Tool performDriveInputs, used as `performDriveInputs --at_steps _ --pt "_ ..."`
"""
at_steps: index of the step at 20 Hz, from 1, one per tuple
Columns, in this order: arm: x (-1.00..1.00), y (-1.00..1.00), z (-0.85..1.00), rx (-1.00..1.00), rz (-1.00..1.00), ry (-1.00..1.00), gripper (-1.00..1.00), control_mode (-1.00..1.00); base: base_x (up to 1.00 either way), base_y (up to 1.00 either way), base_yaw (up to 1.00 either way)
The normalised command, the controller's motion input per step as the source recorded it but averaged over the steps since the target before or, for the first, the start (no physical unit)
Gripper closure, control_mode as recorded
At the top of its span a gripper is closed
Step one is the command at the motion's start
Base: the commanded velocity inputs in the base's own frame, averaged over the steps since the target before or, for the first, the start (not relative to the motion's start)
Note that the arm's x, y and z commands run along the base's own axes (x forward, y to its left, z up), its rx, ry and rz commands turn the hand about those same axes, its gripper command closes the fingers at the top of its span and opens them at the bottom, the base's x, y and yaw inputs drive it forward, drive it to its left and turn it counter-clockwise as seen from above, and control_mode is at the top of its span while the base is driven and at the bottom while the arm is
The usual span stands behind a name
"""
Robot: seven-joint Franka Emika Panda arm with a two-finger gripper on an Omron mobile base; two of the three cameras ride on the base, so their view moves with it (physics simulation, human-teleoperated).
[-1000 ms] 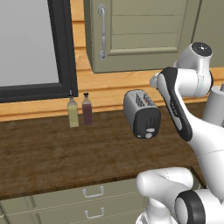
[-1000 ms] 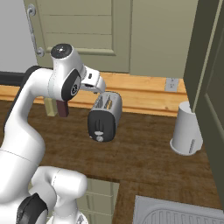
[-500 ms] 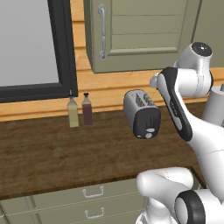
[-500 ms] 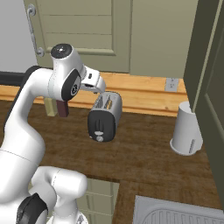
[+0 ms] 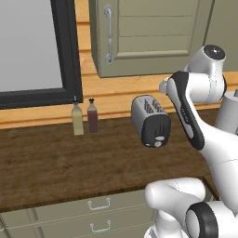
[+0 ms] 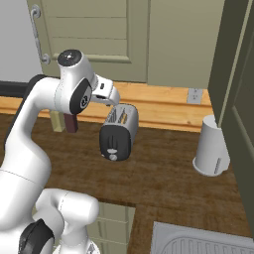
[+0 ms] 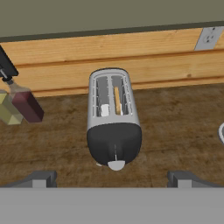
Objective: Start the toaster. Once the lever pops up, take the bread to the plate on the dining counter.
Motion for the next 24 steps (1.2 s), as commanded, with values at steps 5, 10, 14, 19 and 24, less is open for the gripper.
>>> performDriveInputs --at_steps 5,10,14,19,24 --pt "0.00 0.00 0.00 0.00 0.00 0.00 -1.00 -1.00 0.00 0.00 0.00" --pt "0.00 0.00 0.00 0.00 0.00 0.00 -1.00 -1.00 0.00 0.00 0.00" --pt "0.00 0.00 0.00 0.00 0.00 0.00 -1.00 -1.00 0.00 0.00 0.00" --pt "0.00 0.00 0.00 0.00 0.00 0.00 -1.00 -1.00 0.00 0.00 0.00" --pt "0.00 0.00 0.00 0.00 0.00 0.00 -1.00 -1.00 0.00 0.00 0.00"
